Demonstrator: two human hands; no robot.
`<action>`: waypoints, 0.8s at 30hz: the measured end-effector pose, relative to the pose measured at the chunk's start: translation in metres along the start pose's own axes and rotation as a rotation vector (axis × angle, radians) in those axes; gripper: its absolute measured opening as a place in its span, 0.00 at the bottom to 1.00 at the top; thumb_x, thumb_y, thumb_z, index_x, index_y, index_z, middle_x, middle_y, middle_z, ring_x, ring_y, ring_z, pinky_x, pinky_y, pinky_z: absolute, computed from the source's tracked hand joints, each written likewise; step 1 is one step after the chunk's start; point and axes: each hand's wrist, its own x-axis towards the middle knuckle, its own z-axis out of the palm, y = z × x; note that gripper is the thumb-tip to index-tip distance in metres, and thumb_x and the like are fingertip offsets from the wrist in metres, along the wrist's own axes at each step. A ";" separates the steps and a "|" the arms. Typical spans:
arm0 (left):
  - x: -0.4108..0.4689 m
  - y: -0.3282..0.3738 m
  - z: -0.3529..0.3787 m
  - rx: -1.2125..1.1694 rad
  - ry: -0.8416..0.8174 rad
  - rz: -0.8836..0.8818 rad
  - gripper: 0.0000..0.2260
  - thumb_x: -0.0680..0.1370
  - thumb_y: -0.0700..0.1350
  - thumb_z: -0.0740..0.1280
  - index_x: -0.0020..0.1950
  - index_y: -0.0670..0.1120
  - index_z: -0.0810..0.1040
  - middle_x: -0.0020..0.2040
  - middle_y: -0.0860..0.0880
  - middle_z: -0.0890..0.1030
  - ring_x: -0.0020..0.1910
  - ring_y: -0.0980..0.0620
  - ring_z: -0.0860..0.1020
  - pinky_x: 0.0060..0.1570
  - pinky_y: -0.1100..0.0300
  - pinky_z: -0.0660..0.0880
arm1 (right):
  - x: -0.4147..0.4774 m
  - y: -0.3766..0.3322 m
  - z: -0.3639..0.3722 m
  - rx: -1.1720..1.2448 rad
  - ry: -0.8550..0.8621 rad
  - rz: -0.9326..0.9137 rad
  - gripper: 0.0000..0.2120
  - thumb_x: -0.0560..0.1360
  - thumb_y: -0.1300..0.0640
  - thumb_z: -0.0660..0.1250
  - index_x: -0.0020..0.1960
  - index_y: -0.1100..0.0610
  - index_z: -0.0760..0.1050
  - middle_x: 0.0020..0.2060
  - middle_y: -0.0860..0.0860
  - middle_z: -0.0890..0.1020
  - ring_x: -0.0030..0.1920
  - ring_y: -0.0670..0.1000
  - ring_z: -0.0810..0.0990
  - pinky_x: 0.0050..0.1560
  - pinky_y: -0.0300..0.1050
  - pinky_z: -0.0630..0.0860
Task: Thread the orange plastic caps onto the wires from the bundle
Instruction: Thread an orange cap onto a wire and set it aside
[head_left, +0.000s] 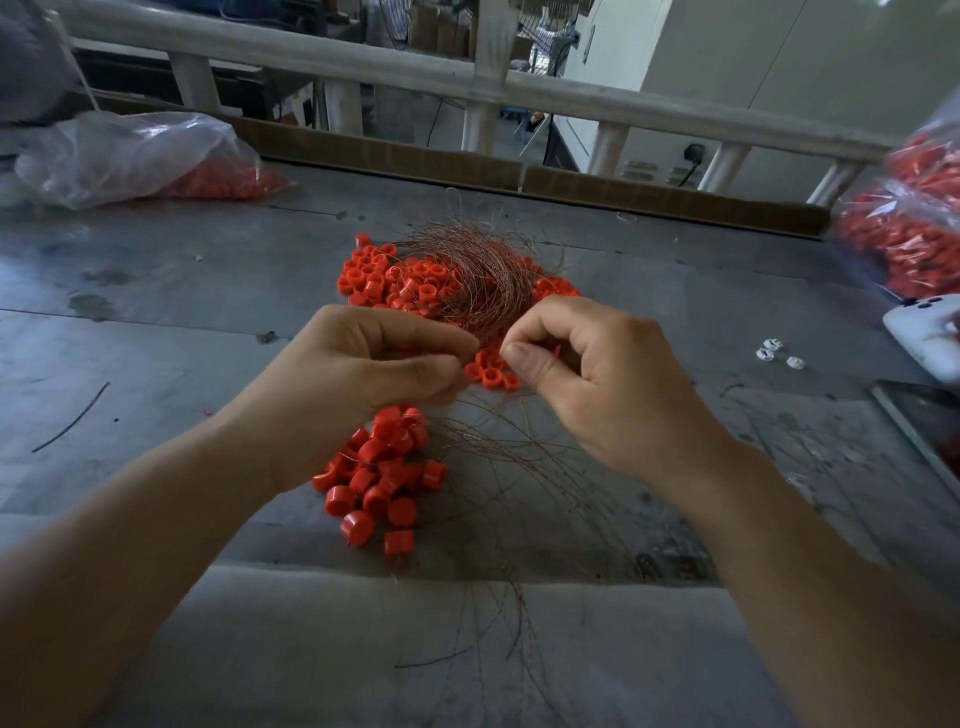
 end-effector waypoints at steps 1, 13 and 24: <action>0.000 0.000 -0.001 -0.021 0.014 0.011 0.14 0.59 0.46 0.70 0.43 0.54 0.84 0.40 0.48 0.85 0.40 0.54 0.83 0.40 0.69 0.76 | 0.000 0.000 -0.002 0.010 0.034 0.011 0.04 0.74 0.61 0.66 0.40 0.57 0.77 0.32 0.40 0.74 0.35 0.37 0.73 0.37 0.27 0.67; -0.001 0.001 0.000 0.172 0.014 0.143 0.19 0.72 0.34 0.65 0.44 0.59 0.83 0.41 0.58 0.84 0.43 0.62 0.80 0.44 0.73 0.73 | 0.002 0.001 -0.002 0.091 0.119 0.045 0.11 0.77 0.58 0.61 0.38 0.49 0.65 0.23 0.42 0.67 0.25 0.39 0.70 0.26 0.29 0.64; 0.000 -0.004 0.003 0.482 0.167 0.180 0.14 0.68 0.38 0.71 0.34 0.59 0.81 0.36 0.62 0.81 0.37 0.64 0.78 0.37 0.76 0.71 | 0.005 0.012 0.007 0.058 0.120 0.194 0.11 0.78 0.55 0.58 0.37 0.49 0.65 0.27 0.45 0.72 0.27 0.41 0.71 0.31 0.34 0.69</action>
